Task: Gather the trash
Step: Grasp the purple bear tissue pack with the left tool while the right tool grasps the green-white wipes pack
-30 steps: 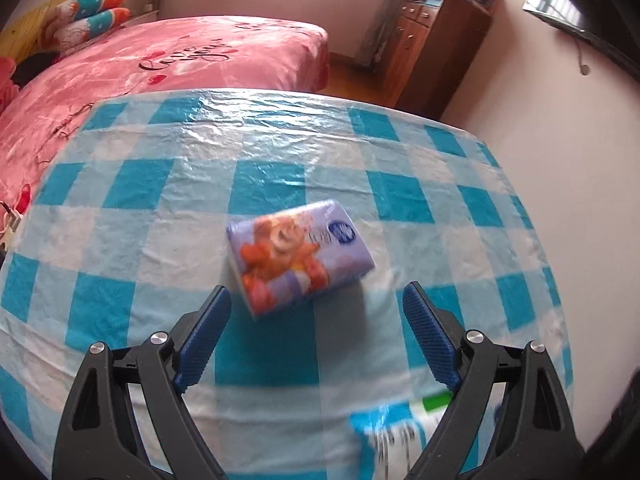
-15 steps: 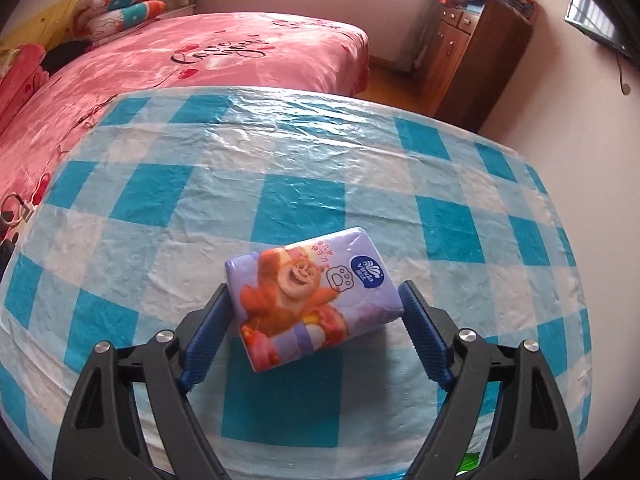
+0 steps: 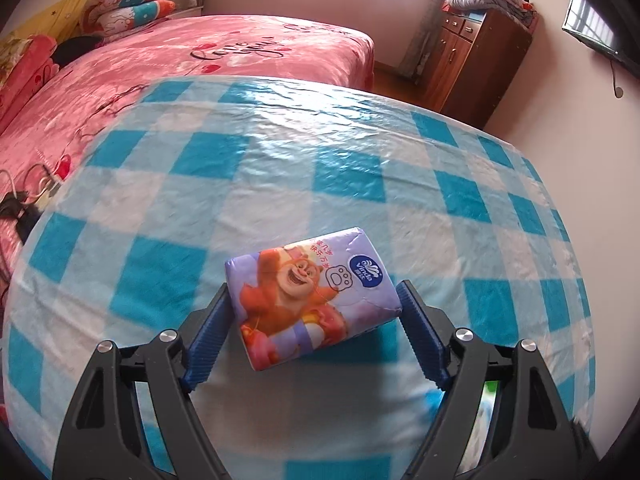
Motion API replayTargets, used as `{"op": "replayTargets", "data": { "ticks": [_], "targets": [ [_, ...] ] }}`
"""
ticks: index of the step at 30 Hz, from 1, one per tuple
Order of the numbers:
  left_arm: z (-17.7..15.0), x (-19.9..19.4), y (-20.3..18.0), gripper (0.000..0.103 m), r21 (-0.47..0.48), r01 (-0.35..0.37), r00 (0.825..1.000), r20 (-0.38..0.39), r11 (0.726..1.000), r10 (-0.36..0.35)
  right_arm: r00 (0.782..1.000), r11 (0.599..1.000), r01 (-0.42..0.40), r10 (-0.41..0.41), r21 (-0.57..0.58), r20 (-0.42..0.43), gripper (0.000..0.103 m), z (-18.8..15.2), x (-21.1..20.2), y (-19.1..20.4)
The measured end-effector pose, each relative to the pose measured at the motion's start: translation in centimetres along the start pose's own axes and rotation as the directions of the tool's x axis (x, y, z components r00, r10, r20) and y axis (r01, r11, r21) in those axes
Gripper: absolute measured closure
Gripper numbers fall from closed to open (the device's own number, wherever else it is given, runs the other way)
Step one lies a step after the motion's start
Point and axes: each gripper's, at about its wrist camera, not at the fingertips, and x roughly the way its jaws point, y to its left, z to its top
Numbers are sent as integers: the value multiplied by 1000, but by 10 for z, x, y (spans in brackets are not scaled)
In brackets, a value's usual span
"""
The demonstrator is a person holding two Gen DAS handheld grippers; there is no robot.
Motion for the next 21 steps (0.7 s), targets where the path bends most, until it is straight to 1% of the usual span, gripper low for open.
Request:
{"op": "replayTargets", "data": {
  "ticks": [7,9,11,13,14,17,19,21],
  "targets": [
    [-23,-27,31,22,-34,-9,1000,0,999,9,1000,999,26,-27,-32,-12,9,1,7,6],
    [-32,-37,38,22,-32,-16,1000,4,999,16,999,998,38,-39,-46,-13,14,1,8,10],
    [-39,-44,43,22,-29,-22,1000,4,999,22,998,997,53,-54,-59,-13,22,2,10,12],
    [-49,-52,49,22,-28,-28,1000,-1,999,28,998,995,64,-65,-70,-13,28,1,10,16],
    [-53,-55,52,22,-29,-29,1000,-5,999,29,997,995,70,-71,-76,-13,32,2,10,16],
    [-65,-65,58,22,-23,-37,999,-16,999,37,997,992,76,-78,-100,-15,42,2,12,20],
    [-74,-72,63,22,-22,-39,999,-22,999,38,997,990,73,-76,-117,-17,46,1,13,23],
    [-82,-79,67,22,-22,-35,999,-27,999,35,997,990,71,-74,-124,-16,48,2,13,25]
  ]
}}
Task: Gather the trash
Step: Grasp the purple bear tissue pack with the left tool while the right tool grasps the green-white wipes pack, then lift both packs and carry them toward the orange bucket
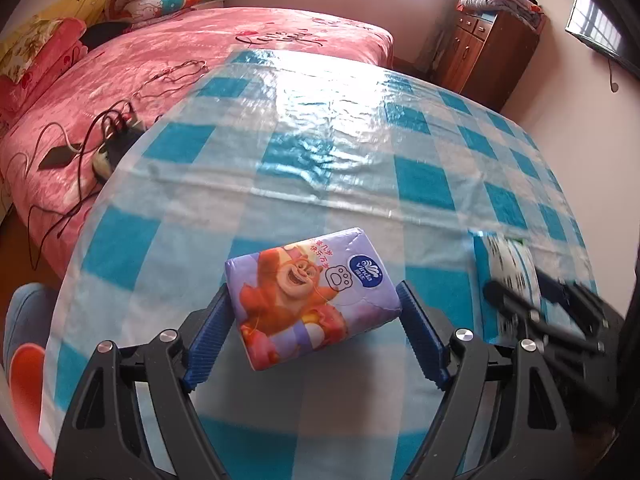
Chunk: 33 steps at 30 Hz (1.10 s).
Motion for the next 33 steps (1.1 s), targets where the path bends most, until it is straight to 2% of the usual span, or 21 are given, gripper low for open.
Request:
{"op": "replayTargets", "data": {
  "ticks": [10,20,29,33],
  "targets": [
    [-30,-29,4,22,38,25,1000,8,999,-26,999,1000,6,-6,-12,31,59,-3,-7,4],
    [-42,-45,21,22,26,53,998,26,998,-54,996,998,32,-28,-49,82,60,-7,-17,21],
    [-52,-54,51,22,-24,68,997,41,997,-67,996,995,38,-30,-95,80,60,-11,-16,50],
    [-57,-58,66,22,-50,80,996,45,996,-78,997,995,15,-8,-98,75,60,-11,-17,60]
  ]
}}
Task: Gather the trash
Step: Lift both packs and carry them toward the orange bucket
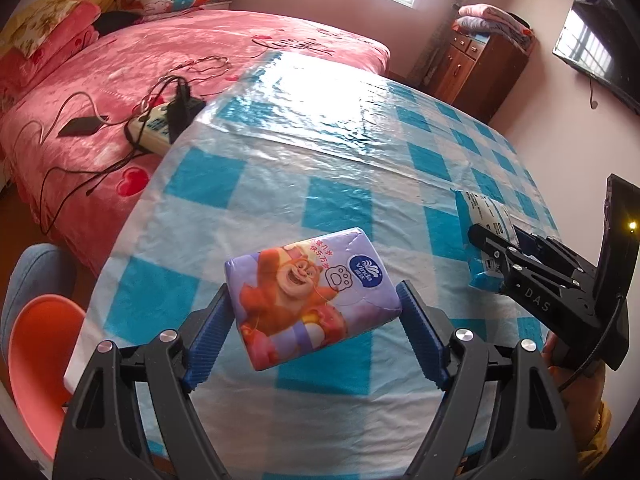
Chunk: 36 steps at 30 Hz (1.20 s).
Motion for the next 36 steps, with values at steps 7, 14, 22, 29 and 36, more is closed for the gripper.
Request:
{"op": "replayTargets", "data": {
  "ticks": [7,14,22,29,36],
  "targets": [
    [-7,-9,25,22,-34,21,1000,6,999,-21,999,999,-35,35,-19,-9,60,1,-2,25],
    [-15,-18,53,22,-70,32,999,16,997,-31,998,996,-60,58,-62,-23,60,-1,-3,59],
    [-27,-27,87,22,-123,37,999,27,992,-34,995,990,-99,95,-102,-42,60,1,-4,94],
    [-38,-39,116,22,-174,27,999,46,984,-19,989,976,-144,137,-161,-54,60,0,-5,133],
    [-51,-49,152,22,-233,-1,998,59,972,15,980,958,-194,181,-211,-77,60,-1,-2,169]
  ]
}}
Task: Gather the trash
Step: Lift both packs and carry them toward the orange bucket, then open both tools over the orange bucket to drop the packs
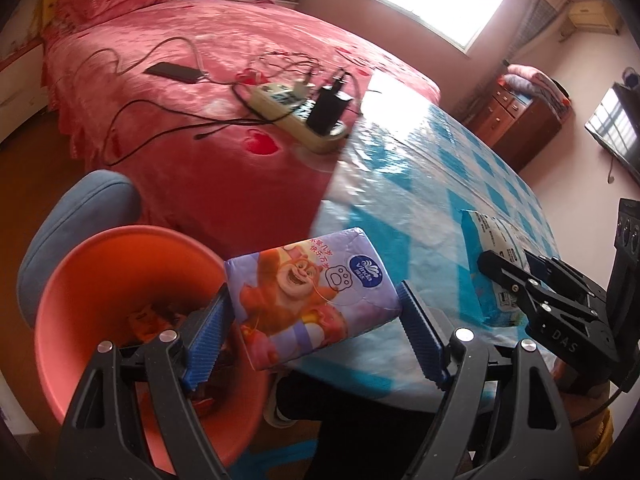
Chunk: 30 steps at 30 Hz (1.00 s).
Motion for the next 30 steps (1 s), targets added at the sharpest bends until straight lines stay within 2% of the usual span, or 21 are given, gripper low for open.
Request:
{"op": "replayTargets", "data": {
  "ticks": [9,20,27,30],
  "targets": [
    [-9,-10,44,22,-76,-41,999,6,996,42,998,996,-61,59,-69,-23,60,9,11,42],
    [-23,-17,101,22,-182,-118,993,3,976,121,982,971,-189,182,-149,-56,60,23,20,100],
    [-30,-16,128,22,-230,-143,990,-15,963,143,961,940,-274,259,-202,-95,59,24,29,140],
    [-32,-12,137,21,-245,-169,986,-45,955,163,941,919,-333,311,-213,-131,49,21,35,155]
  ]
}}
